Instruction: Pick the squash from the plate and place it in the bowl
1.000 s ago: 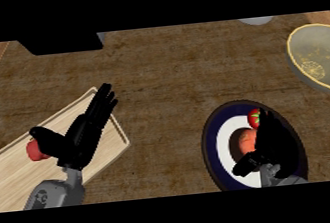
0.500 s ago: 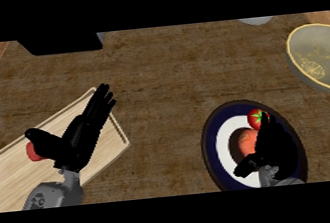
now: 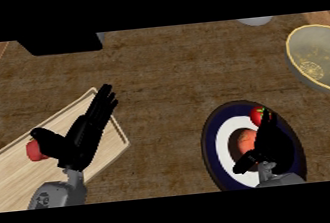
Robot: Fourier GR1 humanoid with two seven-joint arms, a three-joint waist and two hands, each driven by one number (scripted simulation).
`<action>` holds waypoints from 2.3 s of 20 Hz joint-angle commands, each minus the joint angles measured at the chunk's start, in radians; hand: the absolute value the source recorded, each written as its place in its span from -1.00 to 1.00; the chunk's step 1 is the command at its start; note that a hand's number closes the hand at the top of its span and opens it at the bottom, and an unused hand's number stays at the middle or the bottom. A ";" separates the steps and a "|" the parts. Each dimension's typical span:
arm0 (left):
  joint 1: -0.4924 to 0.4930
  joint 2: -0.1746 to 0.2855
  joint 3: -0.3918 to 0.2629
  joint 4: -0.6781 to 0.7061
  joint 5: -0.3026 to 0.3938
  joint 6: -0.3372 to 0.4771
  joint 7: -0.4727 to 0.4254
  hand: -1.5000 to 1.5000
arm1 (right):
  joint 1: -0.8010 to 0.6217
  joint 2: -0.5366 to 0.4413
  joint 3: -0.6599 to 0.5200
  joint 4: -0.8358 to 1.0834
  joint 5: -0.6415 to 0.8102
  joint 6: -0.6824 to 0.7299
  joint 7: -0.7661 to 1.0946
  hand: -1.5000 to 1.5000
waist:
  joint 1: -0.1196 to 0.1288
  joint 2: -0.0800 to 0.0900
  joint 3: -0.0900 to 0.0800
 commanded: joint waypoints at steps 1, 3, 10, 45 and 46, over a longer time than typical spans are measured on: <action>0.046 0.009 0.017 -0.118 0.018 -0.011 0.092 0.00 | 0.000 -0.031 -0.042 0.022 -0.025 -0.030 -0.066 1.00 | 0.002 0.003 0.004; -0.031 -0.059 -0.010 0.068 -0.065 0.016 -0.039 0.00 | 0.000 0.002 0.012 0.115 0.031 -0.115 -0.090 1.00 | -0.002 0.005 0.004; 0.031 0.006 0.047 -0.007 -0.009 -0.074 0.008 0.00 | -0.040 0.009 0.014 0.119 0.048 -0.095 -0.097 1.00 | 0.002 0.004 0.004; 0.048 -0.030 0.060 -0.065 -0.040 -0.049 0.040 0.00 | 0.289 -0.733 -0.611 -0.602 -0.653 0.192 -1.081 1.00 | -0.008 0.002 0.004; 0.022 -0.073 0.023 -0.051 -0.079 -0.008 0.053 0.00 | 0.253 -0.743 -0.601 -0.647 -0.652 0.252 -1.024 1.00 | -0.006 0.003 0.004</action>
